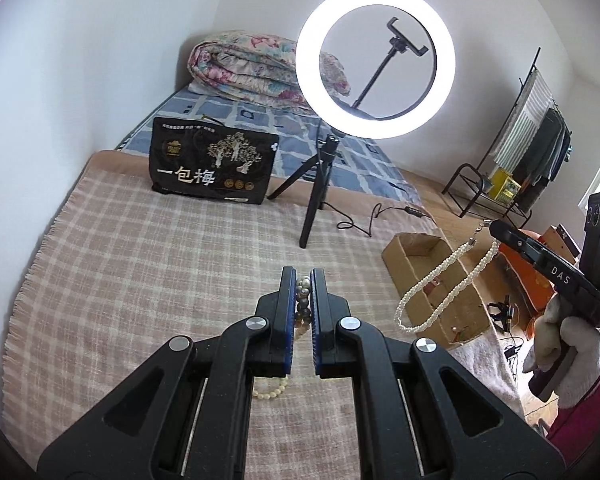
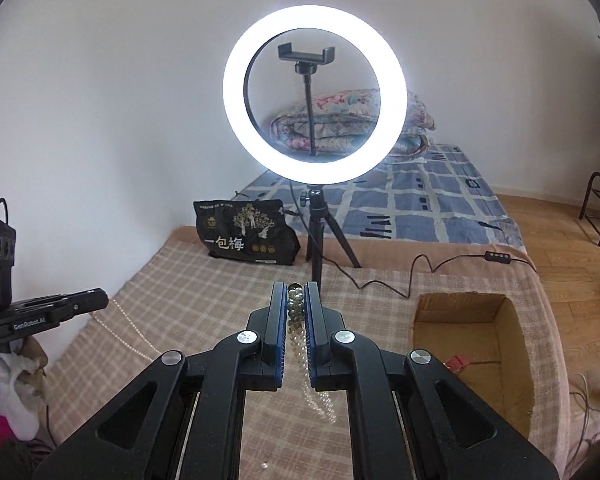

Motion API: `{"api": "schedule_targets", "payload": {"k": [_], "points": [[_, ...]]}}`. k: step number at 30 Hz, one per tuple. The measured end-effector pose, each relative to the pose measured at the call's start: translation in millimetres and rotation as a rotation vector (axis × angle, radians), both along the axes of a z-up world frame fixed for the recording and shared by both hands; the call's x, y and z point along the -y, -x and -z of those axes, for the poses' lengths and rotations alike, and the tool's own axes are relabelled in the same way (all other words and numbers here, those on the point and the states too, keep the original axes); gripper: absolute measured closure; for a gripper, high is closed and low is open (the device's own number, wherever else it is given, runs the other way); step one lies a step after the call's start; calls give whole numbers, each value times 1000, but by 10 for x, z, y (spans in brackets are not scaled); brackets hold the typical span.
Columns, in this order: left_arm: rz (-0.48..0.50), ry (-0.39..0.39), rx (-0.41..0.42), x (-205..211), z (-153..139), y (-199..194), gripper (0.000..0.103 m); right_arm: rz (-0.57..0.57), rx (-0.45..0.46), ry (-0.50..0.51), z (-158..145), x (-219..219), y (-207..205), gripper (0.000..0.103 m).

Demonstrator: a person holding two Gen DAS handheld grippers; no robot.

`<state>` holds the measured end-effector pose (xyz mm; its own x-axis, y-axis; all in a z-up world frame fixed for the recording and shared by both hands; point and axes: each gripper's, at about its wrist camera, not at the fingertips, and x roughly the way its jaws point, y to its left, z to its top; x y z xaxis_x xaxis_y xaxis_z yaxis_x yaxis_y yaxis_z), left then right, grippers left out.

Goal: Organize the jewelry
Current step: 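Lift and carry the pearl strand and necklace with both tools over the box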

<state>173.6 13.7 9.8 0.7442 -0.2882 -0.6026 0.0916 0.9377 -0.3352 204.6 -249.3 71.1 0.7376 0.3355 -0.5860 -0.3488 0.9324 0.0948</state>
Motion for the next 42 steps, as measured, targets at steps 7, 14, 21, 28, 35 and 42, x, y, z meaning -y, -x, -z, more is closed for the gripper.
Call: {"api": "schedule_targets", "payload": {"k": [7, 14, 21, 28, 35, 42], "points": [[94, 14, 25, 477, -121, -19, 98, 68, 34, -1, -193, 494, 161, 96], [188, 9, 39, 1076, -214, -170, 98, 130, 56, 3, -304, 924, 154, 96], [285, 4, 64, 1715, -316, -334, 98, 174, 53, 20, -315, 1294, -35, 96], [350, 10, 63, 2209, -311, -488, 98, 193, 36, 37, -200, 1535, -269, 96], [396, 15, 49, 2585, -259, -644, 98, 193, 17, 59, -69, 1699, -565, 96], [440, 12, 38, 2934, -164, -771, 98, 192, -6, 93, 116, 1791, -873, 96]]}}
